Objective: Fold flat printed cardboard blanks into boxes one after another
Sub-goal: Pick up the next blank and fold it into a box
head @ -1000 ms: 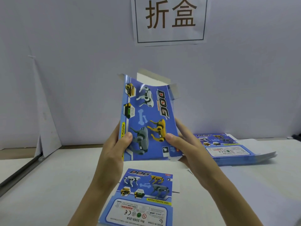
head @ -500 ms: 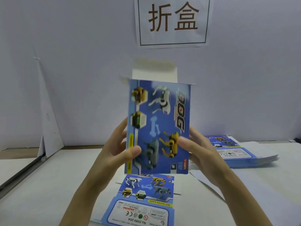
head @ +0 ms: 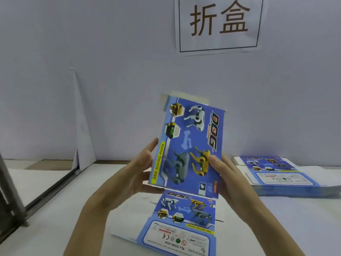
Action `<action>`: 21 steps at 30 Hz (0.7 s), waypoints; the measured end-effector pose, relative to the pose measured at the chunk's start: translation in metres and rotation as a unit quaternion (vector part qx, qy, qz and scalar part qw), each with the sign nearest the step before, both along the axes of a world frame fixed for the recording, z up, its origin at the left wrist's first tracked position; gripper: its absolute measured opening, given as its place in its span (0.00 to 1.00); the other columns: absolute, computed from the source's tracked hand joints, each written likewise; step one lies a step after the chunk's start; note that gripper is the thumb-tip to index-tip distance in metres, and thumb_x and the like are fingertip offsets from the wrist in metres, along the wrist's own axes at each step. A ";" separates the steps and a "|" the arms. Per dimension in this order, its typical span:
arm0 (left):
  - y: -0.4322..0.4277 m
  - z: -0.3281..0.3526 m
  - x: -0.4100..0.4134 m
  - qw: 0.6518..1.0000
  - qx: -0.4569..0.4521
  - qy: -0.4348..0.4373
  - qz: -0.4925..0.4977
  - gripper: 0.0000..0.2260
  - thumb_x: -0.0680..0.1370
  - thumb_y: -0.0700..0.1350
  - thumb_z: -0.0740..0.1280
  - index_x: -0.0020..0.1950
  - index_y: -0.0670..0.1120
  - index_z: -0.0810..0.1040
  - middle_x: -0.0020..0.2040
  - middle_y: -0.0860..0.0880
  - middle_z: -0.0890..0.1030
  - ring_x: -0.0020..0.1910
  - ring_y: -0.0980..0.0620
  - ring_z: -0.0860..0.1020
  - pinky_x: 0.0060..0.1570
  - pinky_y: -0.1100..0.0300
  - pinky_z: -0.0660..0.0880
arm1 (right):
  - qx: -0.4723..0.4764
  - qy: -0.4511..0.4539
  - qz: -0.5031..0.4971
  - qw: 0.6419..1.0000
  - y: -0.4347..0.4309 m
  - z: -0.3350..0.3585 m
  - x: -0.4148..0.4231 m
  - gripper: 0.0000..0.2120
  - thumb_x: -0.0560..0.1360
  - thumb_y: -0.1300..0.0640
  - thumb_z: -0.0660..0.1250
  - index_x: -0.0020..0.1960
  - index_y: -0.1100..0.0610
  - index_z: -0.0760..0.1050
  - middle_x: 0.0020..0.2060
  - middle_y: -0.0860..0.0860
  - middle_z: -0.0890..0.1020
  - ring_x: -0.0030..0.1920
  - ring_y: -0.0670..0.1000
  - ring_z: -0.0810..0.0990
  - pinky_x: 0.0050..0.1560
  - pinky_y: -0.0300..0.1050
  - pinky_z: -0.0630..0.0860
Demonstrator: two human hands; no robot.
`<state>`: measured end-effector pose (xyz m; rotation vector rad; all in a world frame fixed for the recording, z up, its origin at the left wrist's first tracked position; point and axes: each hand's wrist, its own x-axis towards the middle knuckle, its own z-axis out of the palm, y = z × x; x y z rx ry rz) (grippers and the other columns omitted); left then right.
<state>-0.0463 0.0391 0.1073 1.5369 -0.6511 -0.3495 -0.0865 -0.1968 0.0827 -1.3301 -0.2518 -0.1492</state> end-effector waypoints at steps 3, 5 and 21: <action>0.019 -0.001 -0.001 0.997 0.047 0.003 0.057 0.32 0.66 0.63 0.71 0.69 0.67 0.67 0.61 0.52 0.80 0.58 0.47 0.80 0.52 0.46 0.79 | -0.095 -0.021 0.015 0.995 0.009 -0.004 0.000 0.32 0.65 0.37 0.72 0.68 0.37 0.68 0.55 0.45 0.83 0.53 0.49 0.83 0.45 0.42 0.81; 0.035 -0.005 -0.003 0.993 0.035 0.049 0.105 0.27 0.66 0.61 0.71 0.64 0.60 0.75 0.57 0.50 0.83 0.53 0.46 0.82 0.45 0.50 0.81 | -0.144 0.029 0.035 0.988 0.017 -0.014 0.004 0.36 0.66 0.33 0.69 0.71 0.35 0.62 0.57 0.45 0.81 0.53 0.48 0.83 0.51 0.46 0.81; 0.041 -0.076 0.047 0.953 0.173 -0.113 0.222 0.16 0.80 0.48 0.64 0.67 0.58 0.70 0.69 0.53 0.73 0.58 0.69 0.72 0.55 0.72 0.69 | -0.538 0.080 0.007 0.839 0.035 -0.083 0.043 0.22 0.80 0.46 0.60 0.72 0.46 0.64 0.65 0.44 0.73 0.58 0.44 0.75 0.58 0.39 0.72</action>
